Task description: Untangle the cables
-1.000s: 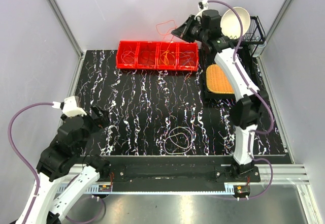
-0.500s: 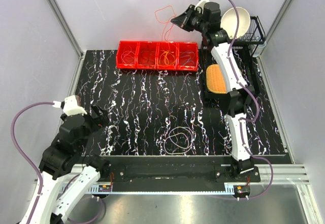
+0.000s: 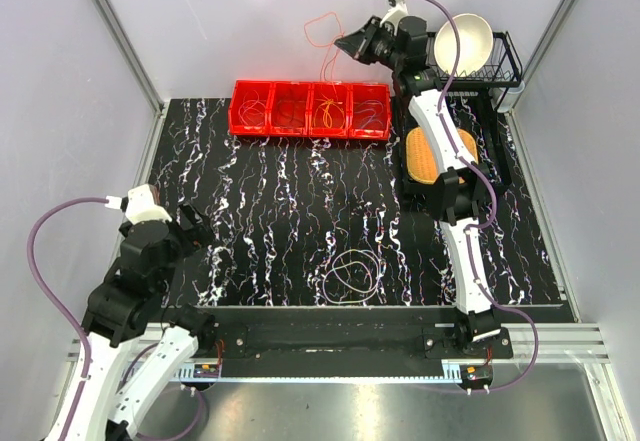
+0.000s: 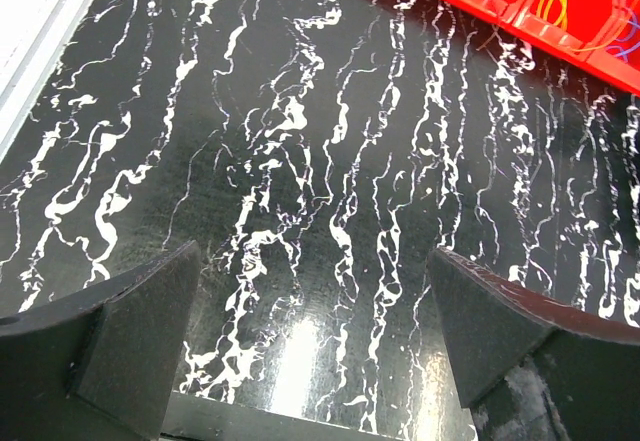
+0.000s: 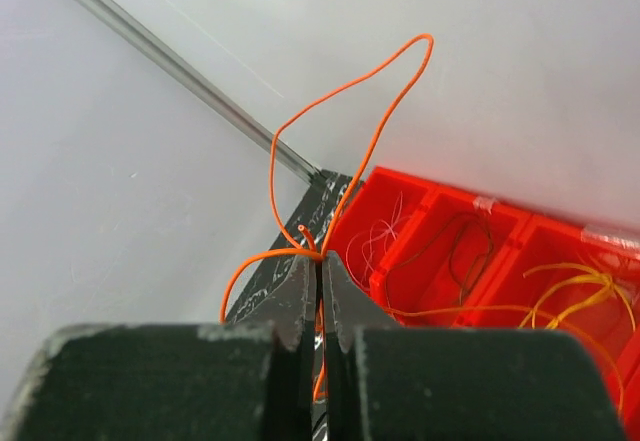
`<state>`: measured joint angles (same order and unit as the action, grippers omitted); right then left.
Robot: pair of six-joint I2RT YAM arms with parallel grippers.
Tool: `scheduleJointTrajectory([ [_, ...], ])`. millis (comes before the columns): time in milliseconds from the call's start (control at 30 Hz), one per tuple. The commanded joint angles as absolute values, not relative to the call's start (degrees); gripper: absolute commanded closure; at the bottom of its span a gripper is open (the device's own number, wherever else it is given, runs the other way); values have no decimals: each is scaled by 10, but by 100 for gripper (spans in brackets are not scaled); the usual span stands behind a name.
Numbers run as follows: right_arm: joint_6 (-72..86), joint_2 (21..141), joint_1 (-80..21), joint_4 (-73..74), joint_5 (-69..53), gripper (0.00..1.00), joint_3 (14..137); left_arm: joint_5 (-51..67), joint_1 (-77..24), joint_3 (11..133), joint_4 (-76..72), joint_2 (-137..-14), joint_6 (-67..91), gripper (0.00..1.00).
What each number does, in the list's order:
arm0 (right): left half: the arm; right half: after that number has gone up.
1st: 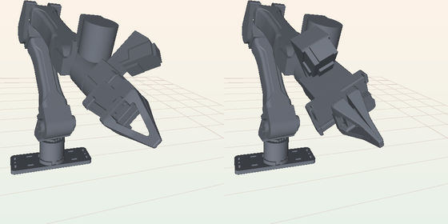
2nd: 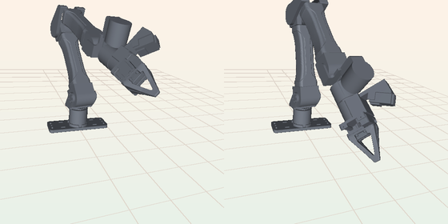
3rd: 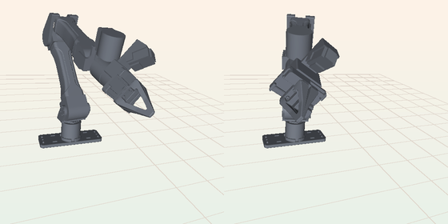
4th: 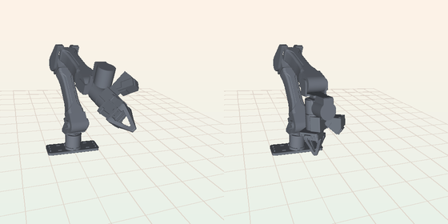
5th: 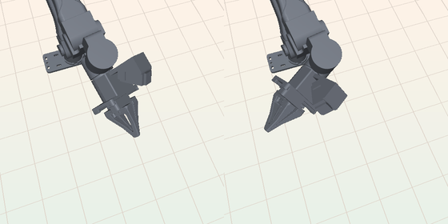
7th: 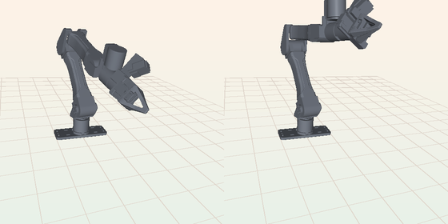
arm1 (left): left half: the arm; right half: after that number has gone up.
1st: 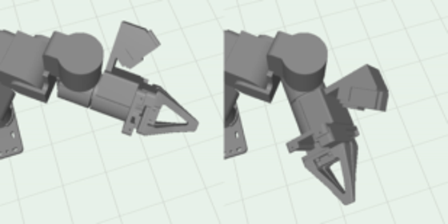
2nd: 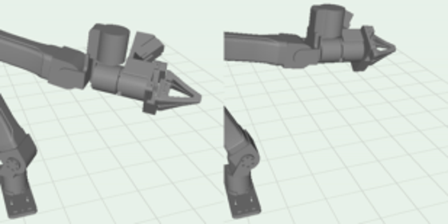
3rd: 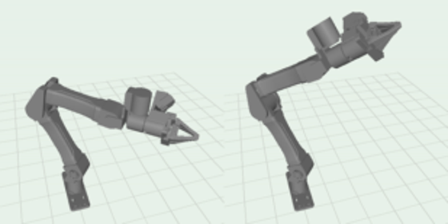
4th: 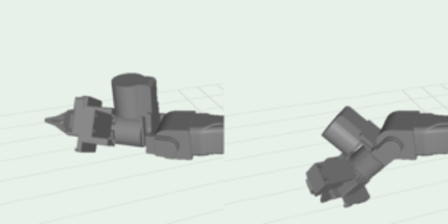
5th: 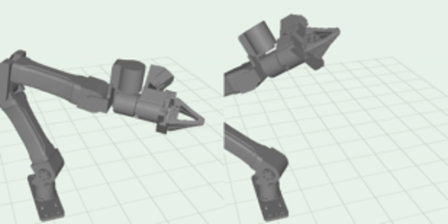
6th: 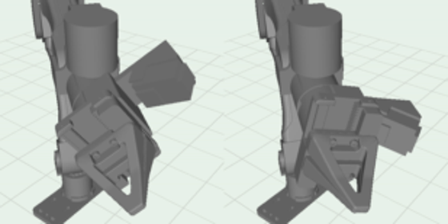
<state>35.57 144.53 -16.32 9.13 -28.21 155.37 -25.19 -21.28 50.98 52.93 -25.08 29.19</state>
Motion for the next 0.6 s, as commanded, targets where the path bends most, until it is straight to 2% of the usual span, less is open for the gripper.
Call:
scheduleJointTrajectory([
  [0,346,1437,-161,4,-294,100,1584,-234,-199,511,498,-264,279,1],
  [567,305,1531,-162,-163,-226,100,1600,-219,-166,509,493,-278,272,1],
])
